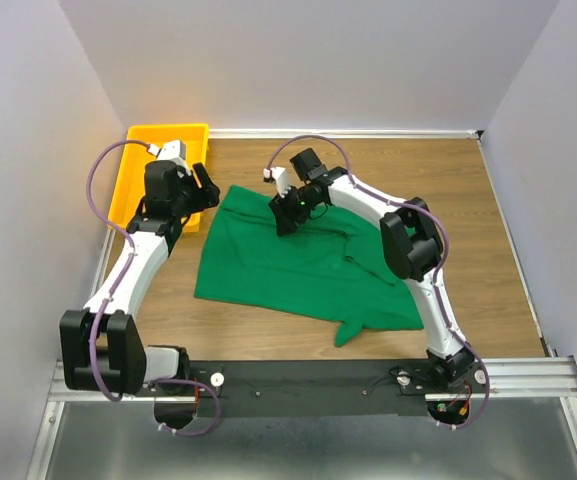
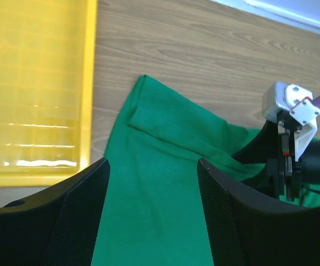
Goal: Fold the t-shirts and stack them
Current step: Fold the tshirt
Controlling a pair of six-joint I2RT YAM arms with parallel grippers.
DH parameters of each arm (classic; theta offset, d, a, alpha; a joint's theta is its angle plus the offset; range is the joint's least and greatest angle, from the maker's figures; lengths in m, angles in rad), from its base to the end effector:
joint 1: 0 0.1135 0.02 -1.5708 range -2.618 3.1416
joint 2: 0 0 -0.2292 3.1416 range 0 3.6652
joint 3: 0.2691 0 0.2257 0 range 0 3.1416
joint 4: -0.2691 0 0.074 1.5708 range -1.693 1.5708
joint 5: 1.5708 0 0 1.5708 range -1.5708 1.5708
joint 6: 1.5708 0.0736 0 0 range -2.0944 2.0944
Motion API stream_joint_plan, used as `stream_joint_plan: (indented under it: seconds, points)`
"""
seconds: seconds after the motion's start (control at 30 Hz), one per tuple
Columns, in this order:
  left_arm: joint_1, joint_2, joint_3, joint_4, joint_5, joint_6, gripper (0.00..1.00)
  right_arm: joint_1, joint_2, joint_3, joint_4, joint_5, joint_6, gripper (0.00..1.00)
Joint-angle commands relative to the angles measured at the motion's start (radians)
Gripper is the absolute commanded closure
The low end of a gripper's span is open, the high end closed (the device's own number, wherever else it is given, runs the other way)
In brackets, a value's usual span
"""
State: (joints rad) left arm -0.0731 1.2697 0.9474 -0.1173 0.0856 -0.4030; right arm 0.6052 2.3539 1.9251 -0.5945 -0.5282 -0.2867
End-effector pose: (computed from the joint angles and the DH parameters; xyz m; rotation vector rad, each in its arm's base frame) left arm 0.3094 -0.0290 0.2577 -0.2788 2.0110 -0.3883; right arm 0.3705 0.3014 0.1226 -1.2862 2.2374 0.8017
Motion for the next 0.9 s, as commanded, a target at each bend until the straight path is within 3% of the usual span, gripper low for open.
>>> stream_joint_plan:
  seconds: [0.0, 0.3, 0.87]
  points:
    - [0.004, 0.077, 0.014, 0.048, 0.161, -0.010, 0.29, -0.002, -0.061, -0.015, 0.015, 0.043, -0.006, 0.35]
    - [-0.039, 0.322, 0.175, -0.010, 0.203, 0.038, 0.32, -0.001, -0.102, -0.064, 0.019, -0.021, -0.020, 0.34]
    - [-0.114, 0.513, 0.361, -0.085, 0.272, 0.125, 0.32, 0.034, -0.157, -0.176, 0.013, -0.078, -0.066, 0.34]
